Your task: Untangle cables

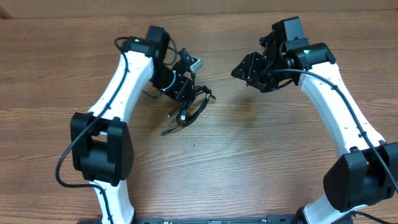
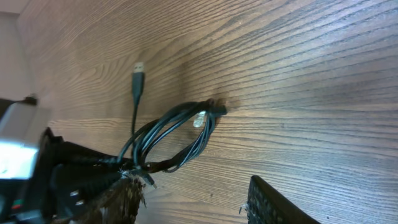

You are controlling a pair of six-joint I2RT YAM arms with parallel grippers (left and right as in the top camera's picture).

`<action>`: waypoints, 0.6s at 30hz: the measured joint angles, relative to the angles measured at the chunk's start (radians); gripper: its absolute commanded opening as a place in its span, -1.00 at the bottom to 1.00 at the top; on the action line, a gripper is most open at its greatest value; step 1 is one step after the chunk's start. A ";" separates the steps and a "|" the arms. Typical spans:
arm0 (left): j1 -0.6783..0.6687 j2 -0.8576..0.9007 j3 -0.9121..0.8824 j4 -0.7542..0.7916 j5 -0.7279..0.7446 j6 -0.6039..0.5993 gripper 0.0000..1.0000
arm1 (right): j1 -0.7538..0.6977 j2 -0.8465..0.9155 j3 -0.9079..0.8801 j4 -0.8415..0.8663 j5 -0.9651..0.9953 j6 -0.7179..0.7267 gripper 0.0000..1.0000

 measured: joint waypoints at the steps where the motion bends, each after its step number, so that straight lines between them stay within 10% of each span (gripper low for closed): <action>1: -0.010 0.000 0.000 0.013 -0.027 -0.029 -0.91 | 0.000 0.000 0.000 0.000 0.000 -0.001 0.08; 16: -0.159 0.000 0.211 -0.153 -0.870 -0.697 -0.91 | -0.041 0.000 0.000 -0.008 0.001 -0.025 0.23; 18: -0.207 0.000 0.194 -0.125 -0.900 -0.736 -0.49 | -0.077 0.000 0.000 -0.026 0.000 -0.035 0.27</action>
